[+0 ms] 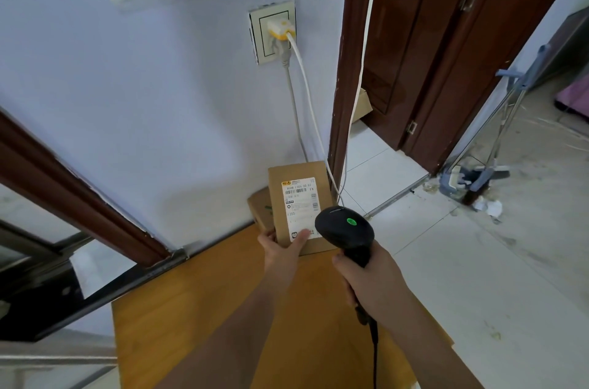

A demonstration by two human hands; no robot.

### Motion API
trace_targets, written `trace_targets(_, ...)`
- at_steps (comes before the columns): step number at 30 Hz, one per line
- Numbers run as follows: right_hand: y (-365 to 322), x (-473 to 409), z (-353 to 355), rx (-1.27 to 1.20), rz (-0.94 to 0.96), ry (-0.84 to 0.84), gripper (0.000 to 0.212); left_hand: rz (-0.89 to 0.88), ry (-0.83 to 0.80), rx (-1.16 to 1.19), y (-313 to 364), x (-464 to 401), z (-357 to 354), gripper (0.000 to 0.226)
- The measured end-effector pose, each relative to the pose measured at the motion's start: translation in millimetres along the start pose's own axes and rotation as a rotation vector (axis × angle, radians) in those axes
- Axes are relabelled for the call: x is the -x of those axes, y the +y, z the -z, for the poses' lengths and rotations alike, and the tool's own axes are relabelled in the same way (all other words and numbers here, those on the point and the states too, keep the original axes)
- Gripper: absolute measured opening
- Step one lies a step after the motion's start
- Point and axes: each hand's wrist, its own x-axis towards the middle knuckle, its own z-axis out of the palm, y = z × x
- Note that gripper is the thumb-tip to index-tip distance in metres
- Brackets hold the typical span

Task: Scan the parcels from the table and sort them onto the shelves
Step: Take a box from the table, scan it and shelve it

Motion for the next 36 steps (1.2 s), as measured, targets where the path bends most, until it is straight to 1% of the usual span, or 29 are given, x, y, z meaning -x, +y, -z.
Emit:
trace_targets(3,0,0,-1,0.004,0.007,0.000,0.027,-0.010,-0.065,-0.068,2,-2,4,0.072)
trace_targets(5,2,0,-1,0.008,0.008,-0.003,0.028,-0.012,-0.097,-0.088,-1,-2,7,0.072)
trace_targets(8,3,-4,0,0.025,-0.006,0.007,0.029,-0.026,-0.117,-0.077,-7,-3,9,0.079)
trace_targets(12,3,-5,2,0.009,0.003,0.019,0.026,-0.032,-0.127,-0.037,-7,-5,8,0.100)
trace_targets(15,1,-3,2,0.012,0.021,0.019,0.022,-0.027,-0.144,-0.043,-6,-6,8,0.101)
trace_targets(18,-2,-4,0,0.006,0.026,0.006,0.020,-0.025,-0.191,-0.075,-6,-13,13,0.097)
trace_targets(20,-3,-6,-3,-0.002,0.022,0.000,0.020,-0.018,-0.216,-0.090,-8,-20,16,0.099)
trace_targets(22,-4,-7,-5,0.010,0.018,-0.009,0.021,-0.004,-0.229,-0.086,-8,-23,17,0.108)
trace_targets(25,-5,-8,-10,0.014,0.012,-0.012,0.024,-0.018,-0.199,-0.126,-10,-23,17,0.136)
trace_targets(27,-7,-8,-12,0.026,0.011,-0.009,0.028,-0.034,-0.195,-0.142,-13,-23,15,0.147)
trace_targets(29,-8,-6,-14,0.003,0.015,-0.006,0.029,-0.048,-0.188,-0.165,-10,-17,14,0.148)
trace_targets(33,-8,-3,-17,-0.046,-0.020,0.012,0.024,-0.080,-0.177,-0.224,-10,-9,12,0.134)
trace_targets(36,-8,2,-21,-0.081,-0.038,0.025,0.020,-0.087,-0.157,-0.245,-13,-1,14,0.143)
